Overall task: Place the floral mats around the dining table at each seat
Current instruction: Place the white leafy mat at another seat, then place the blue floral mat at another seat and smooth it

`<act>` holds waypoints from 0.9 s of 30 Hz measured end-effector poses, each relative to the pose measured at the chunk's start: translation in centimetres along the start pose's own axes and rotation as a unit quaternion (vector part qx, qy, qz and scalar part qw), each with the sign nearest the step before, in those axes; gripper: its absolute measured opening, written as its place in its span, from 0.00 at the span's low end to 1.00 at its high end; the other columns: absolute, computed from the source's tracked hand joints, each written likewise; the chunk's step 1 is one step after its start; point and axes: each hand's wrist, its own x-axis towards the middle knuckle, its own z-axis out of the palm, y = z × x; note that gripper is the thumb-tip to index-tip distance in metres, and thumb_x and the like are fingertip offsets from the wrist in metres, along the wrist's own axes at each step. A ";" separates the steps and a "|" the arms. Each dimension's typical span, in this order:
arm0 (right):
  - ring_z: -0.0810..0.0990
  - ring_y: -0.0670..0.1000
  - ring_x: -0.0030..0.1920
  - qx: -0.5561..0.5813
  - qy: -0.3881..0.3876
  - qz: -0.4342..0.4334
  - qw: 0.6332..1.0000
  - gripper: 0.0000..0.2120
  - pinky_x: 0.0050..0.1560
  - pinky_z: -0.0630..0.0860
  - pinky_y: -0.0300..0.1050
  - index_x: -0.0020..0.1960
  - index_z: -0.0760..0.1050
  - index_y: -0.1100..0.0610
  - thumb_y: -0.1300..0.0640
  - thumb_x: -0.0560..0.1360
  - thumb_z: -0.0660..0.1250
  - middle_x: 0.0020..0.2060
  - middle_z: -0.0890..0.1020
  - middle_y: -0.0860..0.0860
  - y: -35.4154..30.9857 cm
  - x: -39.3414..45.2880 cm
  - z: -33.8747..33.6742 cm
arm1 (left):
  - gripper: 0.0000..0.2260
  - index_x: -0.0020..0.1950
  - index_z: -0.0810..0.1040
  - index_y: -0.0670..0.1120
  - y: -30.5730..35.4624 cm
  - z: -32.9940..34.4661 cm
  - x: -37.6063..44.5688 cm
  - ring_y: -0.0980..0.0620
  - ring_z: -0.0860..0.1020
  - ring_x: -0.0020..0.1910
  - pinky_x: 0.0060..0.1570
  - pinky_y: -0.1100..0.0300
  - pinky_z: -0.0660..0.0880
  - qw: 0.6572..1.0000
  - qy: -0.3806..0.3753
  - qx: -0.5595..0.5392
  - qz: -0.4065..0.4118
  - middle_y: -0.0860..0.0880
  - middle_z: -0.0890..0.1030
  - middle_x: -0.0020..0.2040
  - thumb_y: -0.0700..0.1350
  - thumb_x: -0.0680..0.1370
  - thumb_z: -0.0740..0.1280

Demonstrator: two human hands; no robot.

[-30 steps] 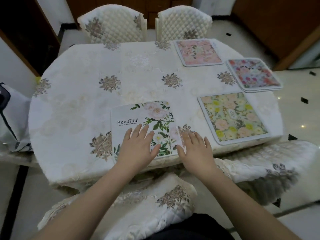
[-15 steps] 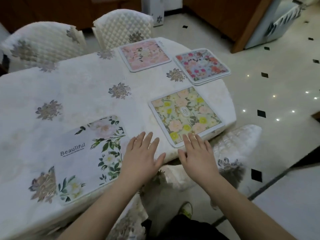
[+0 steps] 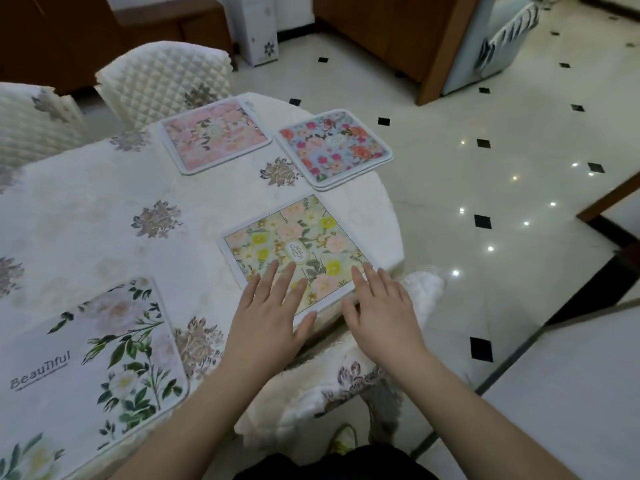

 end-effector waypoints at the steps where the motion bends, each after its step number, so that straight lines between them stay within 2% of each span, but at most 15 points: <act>1: 0.49 0.53 0.79 -0.002 0.003 0.005 1.000 0.31 0.76 0.46 0.52 0.80 0.50 0.51 0.41 0.80 0.42 0.79 0.53 0.51 0.3 0.2 -0.1 | 0.28 0.71 0.74 0.48 0.3 -0.1 0.4 0.42 0.64 0.76 0.72 0.45 0.55 1.000 0.004 0.000 0.008 0.45 0.69 0.75 0.61 0.80 0.51; 5: 0.55 0.56 0.78 -0.006 0.029 0.031 0.999 0.35 0.76 0.51 0.55 0.78 0.57 0.53 0.40 0.76 0.39 0.78 0.59 0.53 0.7 0.7 0.1 | 0.28 0.72 0.74 0.48 0.8 -0.3 1.7 0.42 0.64 0.76 0.72 0.45 0.54 1.000 -0.002 0.001 0.026 0.46 0.69 0.75 0.61 0.80 0.51; 8: 0.54 0.55 0.78 -0.010 0.028 0.066 0.997 0.35 0.76 0.49 0.55 0.79 0.56 0.53 0.41 0.76 0.37 0.78 0.58 0.52 0.7 0.8 0.0 | 0.28 0.72 0.74 0.48 0.7 -0.3 3.0 0.41 0.64 0.76 0.72 0.45 0.55 0.999 -0.005 -0.011 0.047 0.45 0.70 0.75 0.62 0.80 0.50; 13: 0.54 0.56 0.78 -0.017 0.050 0.099 0.994 0.31 0.76 0.51 0.57 0.78 0.57 0.54 0.43 0.79 0.42 0.78 0.59 0.54 0.6 0.2 -0.4 | 0.31 0.71 0.75 0.48 0.9 -0.2 5.3 0.42 0.65 0.75 0.72 0.45 0.54 0.995 -0.019 -0.028 0.095 0.45 0.71 0.74 0.64 0.80 0.46; 17: 0.56 0.56 0.78 -0.036 0.062 0.124 0.990 0.29 0.76 0.49 0.55 0.78 0.59 0.54 0.43 0.80 0.44 0.77 0.61 0.54 0.9 0.2 -1.3 | 0.35 0.78 0.64 0.52 1.3 -0.6 6.7 0.45 0.55 0.79 0.76 0.46 0.48 0.991 -0.050 -0.048 0.112 0.48 0.61 0.79 0.67 0.77 0.40; 19: 0.59 0.57 0.77 -0.046 0.066 0.141 0.987 0.30 0.75 0.52 0.57 0.77 0.61 0.54 0.42 0.79 0.44 0.76 0.63 0.55 1.2 0.1 -1.6 | 0.37 0.80 0.58 0.53 1.7 -1.1 7.1 0.46 0.49 0.80 0.76 0.47 0.43 0.990 -0.058 -0.052 0.118 0.49 0.56 0.81 0.67 0.75 0.36; 21: 0.62 0.59 0.75 -0.053 0.071 0.148 0.985 0.31 0.74 0.57 0.59 0.76 0.64 0.55 0.42 0.79 0.44 0.74 0.66 0.56 1.6 0.2 -1.9 | 0.38 0.80 0.55 0.53 2.0 -1.4 7.6 0.47 0.48 0.80 0.76 0.48 0.42 0.990 -0.055 -0.055 0.121 0.50 0.54 0.81 0.67 0.74 0.34; 23: 0.60 0.58 0.76 -0.061 0.064 0.150 0.985 0.33 0.74 0.56 0.58 0.77 0.62 0.55 0.41 0.78 0.41 0.76 0.64 0.55 2.1 0.3 -2.2 | 0.37 0.80 0.59 0.53 2.2 -1.4 8.1 0.46 0.52 0.80 0.76 0.47 0.46 0.990 -0.052 -0.052 0.118 0.49 0.58 0.80 0.67 0.75 0.37; 26: 0.54 0.56 0.78 -0.062 0.064 0.149 0.985 0.36 0.76 0.50 0.55 0.78 0.56 0.53 0.39 0.76 0.35 0.78 0.59 0.54 3.0 0.8 -2.7 | 0.32 0.74 0.71 0.51 2.9 -1.2 9.0 0.43 0.66 0.75 0.73 0.44 0.60 0.992 -0.039 -0.050 0.112 0.47 0.71 0.74 0.65 0.78 0.46; 27: 0.54 0.56 0.78 -0.061 0.067 0.148 0.985 0.36 0.76 0.49 0.55 0.79 0.55 0.53 0.39 0.76 0.34 0.78 0.58 0.53 3.4 1.0 -2.9 | 0.31 0.74 0.71 0.51 3.1 -1.1 9.3 0.43 0.67 0.74 0.72 0.44 0.61 0.992 -0.034 -0.053 0.112 0.47 0.72 0.73 0.65 0.79 0.47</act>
